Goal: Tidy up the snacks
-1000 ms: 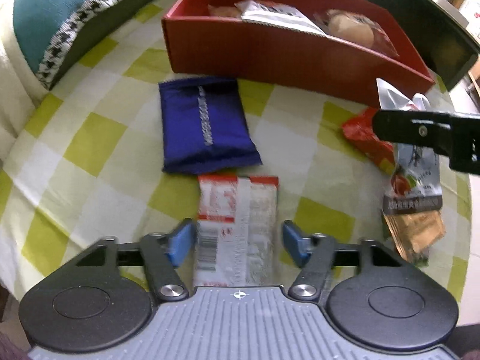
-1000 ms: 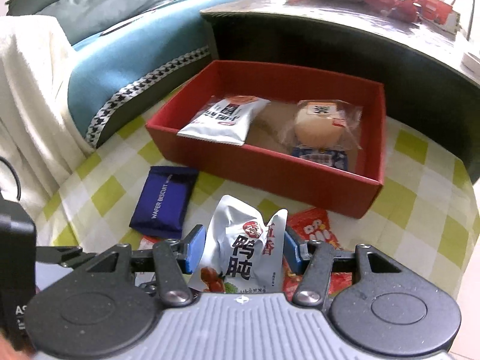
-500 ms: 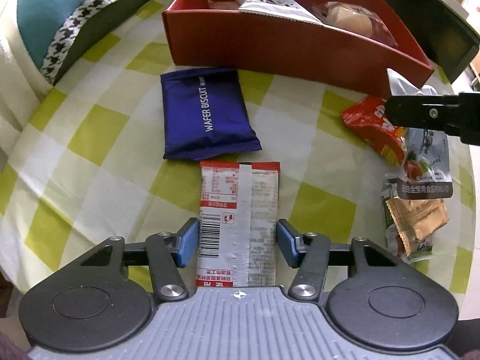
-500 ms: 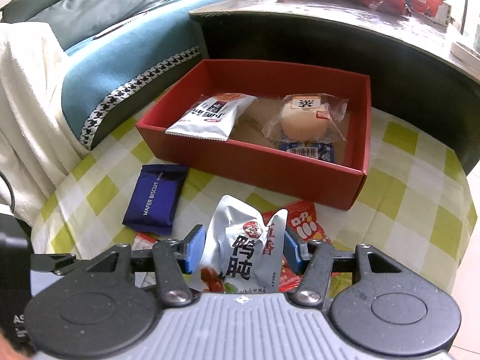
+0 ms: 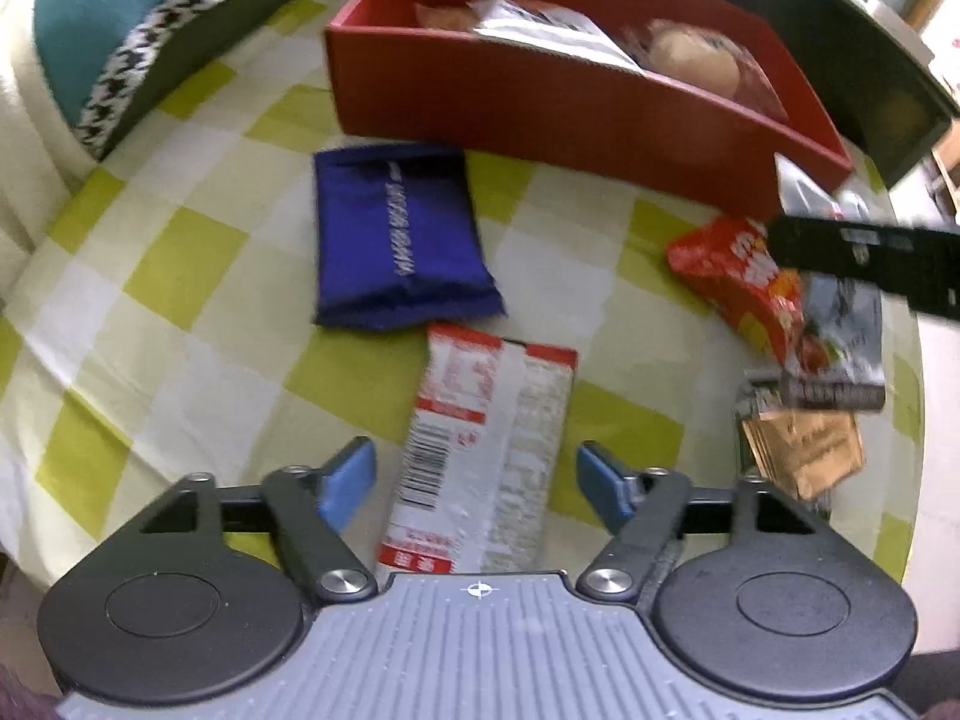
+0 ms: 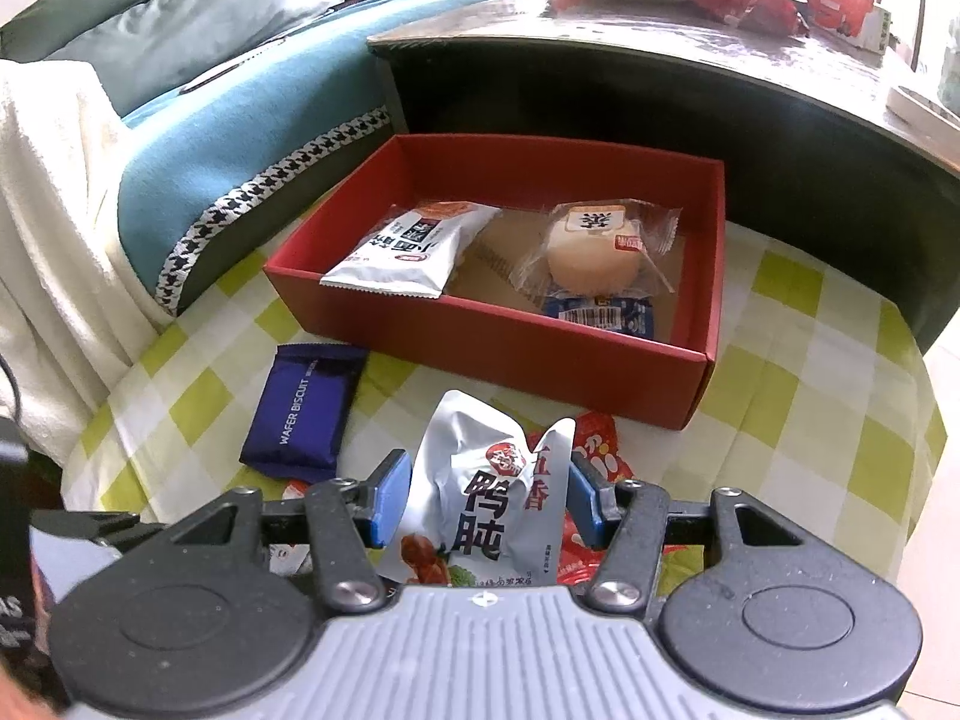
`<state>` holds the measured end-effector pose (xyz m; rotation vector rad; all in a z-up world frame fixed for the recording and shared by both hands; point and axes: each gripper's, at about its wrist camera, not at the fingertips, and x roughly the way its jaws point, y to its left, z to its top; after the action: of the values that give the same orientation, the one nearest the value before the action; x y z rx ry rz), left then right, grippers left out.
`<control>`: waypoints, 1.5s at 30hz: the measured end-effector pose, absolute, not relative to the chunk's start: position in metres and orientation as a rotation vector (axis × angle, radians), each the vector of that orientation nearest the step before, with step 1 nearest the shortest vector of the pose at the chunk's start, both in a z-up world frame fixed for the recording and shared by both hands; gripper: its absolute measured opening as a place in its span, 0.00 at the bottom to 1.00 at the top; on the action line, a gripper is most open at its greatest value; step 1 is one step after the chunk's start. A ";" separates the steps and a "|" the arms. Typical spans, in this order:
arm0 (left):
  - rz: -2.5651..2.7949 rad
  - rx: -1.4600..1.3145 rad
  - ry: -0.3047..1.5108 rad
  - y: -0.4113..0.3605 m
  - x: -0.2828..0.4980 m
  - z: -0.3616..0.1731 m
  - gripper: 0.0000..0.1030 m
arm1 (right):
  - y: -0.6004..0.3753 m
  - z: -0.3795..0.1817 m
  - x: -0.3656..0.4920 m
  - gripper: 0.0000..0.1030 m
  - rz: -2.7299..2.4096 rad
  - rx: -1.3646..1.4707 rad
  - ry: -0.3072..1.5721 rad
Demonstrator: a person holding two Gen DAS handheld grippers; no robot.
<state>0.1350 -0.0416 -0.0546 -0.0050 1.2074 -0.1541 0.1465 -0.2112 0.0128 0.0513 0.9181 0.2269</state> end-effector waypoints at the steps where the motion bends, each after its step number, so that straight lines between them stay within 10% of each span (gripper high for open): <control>1: -0.161 0.016 1.213 -0.045 0.133 -0.056 0.83 | -0.211 0.013 0.147 0.55 0.227 0.052 0.918; 17: -0.150 0.032 1.191 -0.034 0.118 -0.053 0.55 | -0.216 0.019 0.143 0.55 0.245 0.063 0.906; 20: -0.161 -0.010 1.183 -0.029 0.118 -0.045 0.37 | -0.217 0.022 0.142 0.55 0.241 0.065 0.894; 24: -0.162 -0.017 1.171 -0.029 0.119 -0.043 0.42 | -0.218 0.023 0.141 0.55 0.240 0.062 0.888; 28: -0.119 0.007 1.198 -0.027 0.121 -0.052 0.86 | -0.219 0.021 0.142 0.55 0.240 0.061 0.897; 45: -0.104 -0.020 1.206 -0.016 0.107 -0.051 0.55 | -0.220 0.028 0.137 0.55 0.266 0.064 0.878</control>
<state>0.1073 -0.0157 -0.0512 -0.0199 1.2063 -0.1039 0.1375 -0.2201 0.0277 0.0638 0.8777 0.2656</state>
